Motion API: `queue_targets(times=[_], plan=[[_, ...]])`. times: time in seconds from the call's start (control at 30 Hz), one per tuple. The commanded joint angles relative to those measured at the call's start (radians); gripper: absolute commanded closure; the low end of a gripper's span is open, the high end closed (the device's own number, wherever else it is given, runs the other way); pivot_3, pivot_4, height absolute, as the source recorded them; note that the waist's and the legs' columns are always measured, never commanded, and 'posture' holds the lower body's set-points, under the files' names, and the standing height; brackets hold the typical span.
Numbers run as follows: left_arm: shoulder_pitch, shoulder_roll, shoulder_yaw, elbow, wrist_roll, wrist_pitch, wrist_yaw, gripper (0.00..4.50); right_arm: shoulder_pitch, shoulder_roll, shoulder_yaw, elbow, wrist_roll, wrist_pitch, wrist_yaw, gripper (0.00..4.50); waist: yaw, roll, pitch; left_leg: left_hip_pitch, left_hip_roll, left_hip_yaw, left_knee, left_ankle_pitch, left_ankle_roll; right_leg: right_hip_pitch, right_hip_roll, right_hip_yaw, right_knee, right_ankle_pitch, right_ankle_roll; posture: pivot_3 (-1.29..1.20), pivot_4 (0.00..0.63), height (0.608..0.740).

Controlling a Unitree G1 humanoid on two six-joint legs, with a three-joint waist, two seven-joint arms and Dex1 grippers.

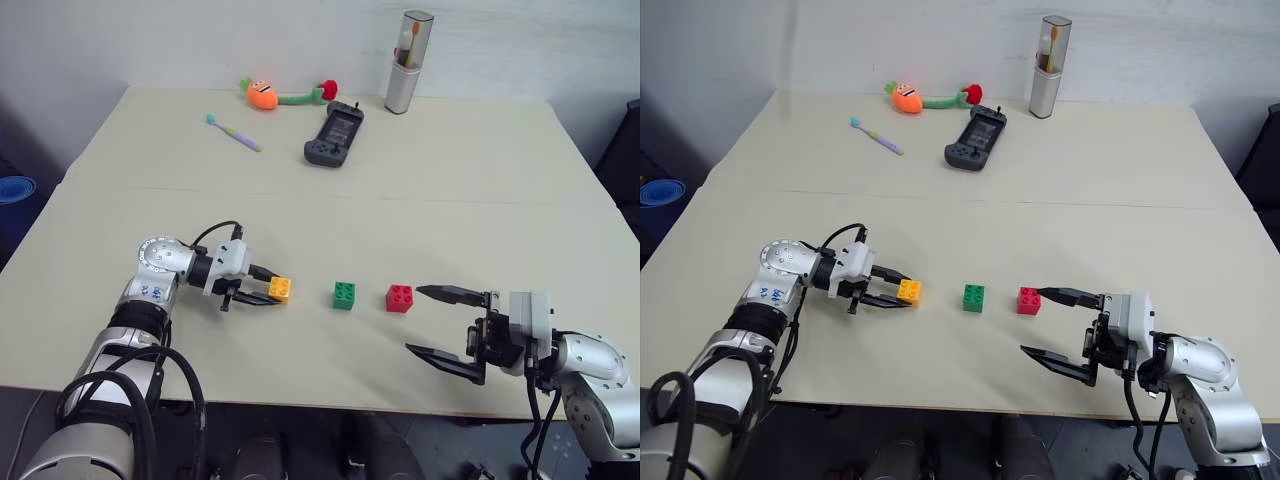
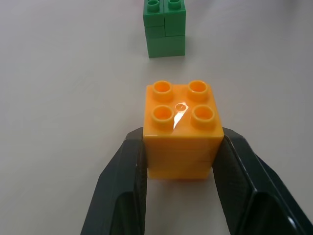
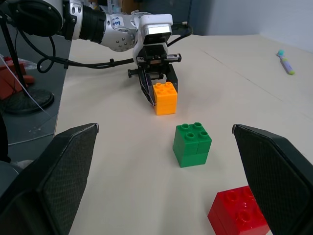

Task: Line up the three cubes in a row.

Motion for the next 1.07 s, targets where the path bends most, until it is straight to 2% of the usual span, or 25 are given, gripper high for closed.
queue_targets(times=[0.03, 0.1, 0.17, 0.23, 0.4, 0.43, 0.57, 0.63, 0.7, 0.77, 0.9, 1.07], plan=[[-0.015, -0.013, -0.009, 0.033, 0.026, -0.004, -0.035, 3.02, 0.01, -0.004, -0.02, -0.04, 0.012, -0.009, -0.007, 0.0, 0.0, 0.0, 0.0, 0.0, 0.0, 0.0, 0.0, 0.0, 0.0, 0.0, 0.0, 0.0, 0.0, 0.0, 0.0, 0.0, 0.15, 0.74], [-0.022, -0.009, -0.014, 0.04, 0.031, 0.009, -0.052, 3.02, 0.015, 0.0, -0.014, -0.043, 0.01, -0.01, -0.008, 0.0, 0.002, 0.0, 0.0, 0.0, 0.0, 0.0, 0.0, 0.0, 0.0, 0.0, 0.0, 0.0, 0.0, 0.0, 0.0, 0.0, 0.15, 0.74], [-0.027, 0.007, -0.009, 0.037, 0.022, 0.05, -0.078, 2.31, 0.017, 0.0, -0.012, -0.043, 0.011, -0.011, -0.007, 0.0, 0.001, 0.0, 0.0, 0.0, 0.0, 0.0, 0.001, 0.0, 0.0, 0.0, 0.0, 0.0, 0.0, 0.0, 0.0, 0.0, 0.15, 0.74], [-0.029, 0.024, 0.011, 0.037, 0.014, 0.04, -0.06, 1.79, 0.016, -0.001, -0.014, -0.04, 0.012, -0.013, -0.006, 0.0, 0.001, 0.0, 0.0, -0.001, 0.0, 0.0, 0.001, 0.0, 0.0, 0.0, 0.0, 0.0, 0.0, 0.0, 0.0, 0.0, 0.15, 0.74], [0.005, 0.112, 0.067, -0.036, -0.037, 0.051, -0.084, 0.17, 0.022, -0.03, -0.055, -0.054, 0.04, 0.002, 0.004, 0.0, -0.009, -0.001, 0.0, -0.001, 0.001, 0.0, 0.001, 0.0, -0.001, -0.001, 0.001, 0.0, 0.0, 0.0, 0.0, 0.0, 0.15, 0.74], [0.029, 0.148, 0.088, -0.088, -0.063, 0.074, -0.097, 0.02, 0.04, -0.053, -0.078, -0.061, 0.047, 0.01, 0.016, 0.0, -0.01, -0.001, 0.001, -0.001, 0.001, 0.0, 0.001, 0.0, -0.001, -0.001, 0.001, 0.0, 0.0, 0.0, 0.0, 0.0, 0.15, 0.74], [0.231, 0.331, 0.193, -0.387, -0.163, 0.212, -0.064, 0.02, 0.055, -0.154, -0.176, -0.031, 0.054, 0.027, 0.065, 0.0, -0.024, -0.001, 0.001, -0.001, 0.002, 0.0, 0.0, 0.0, -0.002, -0.001, 0.001, 0.001, -0.001, 0.0, 0.0, 0.0, 0.15, 0.74], [0.367, 0.41, 0.253, -0.511, -0.201, 0.282, -0.03, 0.02, 0.043, -0.196, -0.209, 0.021, 0.048, 0.023, 0.098, 0.0, -0.027, -0.001, 0.001, -0.001, 0.002, 0.0, 0.0, -0.001, -0.002, -0.001, 0.0, 0.002, -0.002, 0.0, 0.0, 0.0, 0.15, 0.74], [0.555, 0.47, 0.37, -0.648, -0.258, 0.38, 0.017, 0.02, 0.019, -0.251, -0.233, 0.122, 0.018, 0.0, 0.158, 0.0, -0.028, 0.0, 0.001, 0.0, 0.002, 0.0, -0.001, -0.002, 0.001, 0.0, -0.001, 0.002, -0.002, 0.0, 0.0, 0.0, 0.15, 0.74], [0.706, 0.495, 0.467, -0.741, -0.277, 0.427, 0.057, 0.02, -0.012, -0.293, -0.241, 0.212, -0.007, -0.026, 0.209, 0.0, -0.027, 0.001, 0.001, 0.0, 0.002, 0.0, -0.001, -0.004, 0.004, 0.0, -0.002, 0.003, -0.002, 0.0, 0.0, 0.0, 0.15, 0.74], [0.859, 0.482, 0.574, -0.841, -0.289, 0.476, 0.128, 0.02, -0.064, -0.337, -0.235, 0.332, -0.04, -0.072, 0.282, 0.0, -0.017, 0.001, 0.002, 0.0, 0.002, -0.001, -0.002, -0.004, 0.004, 0.0, -0.002, 0.001, -0.002, 0.0, -0.001, 0.0, 0.15, 0.74], [0.884, 0.445, 0.604, -0.846, -0.274, 0.461, 0.192, 0.02, -0.079, -0.343, -0.22, 0.382, -0.065, -0.102, 0.32, 0.0, -0.004, 0.002, 0.002, 0.001, 0.002, -0.001, -0.004, -0.004, 0.004, 0.0, -0.003, 0.002, -0.003, -0.001, -0.001, 0.0, 0.15, 0.74]])
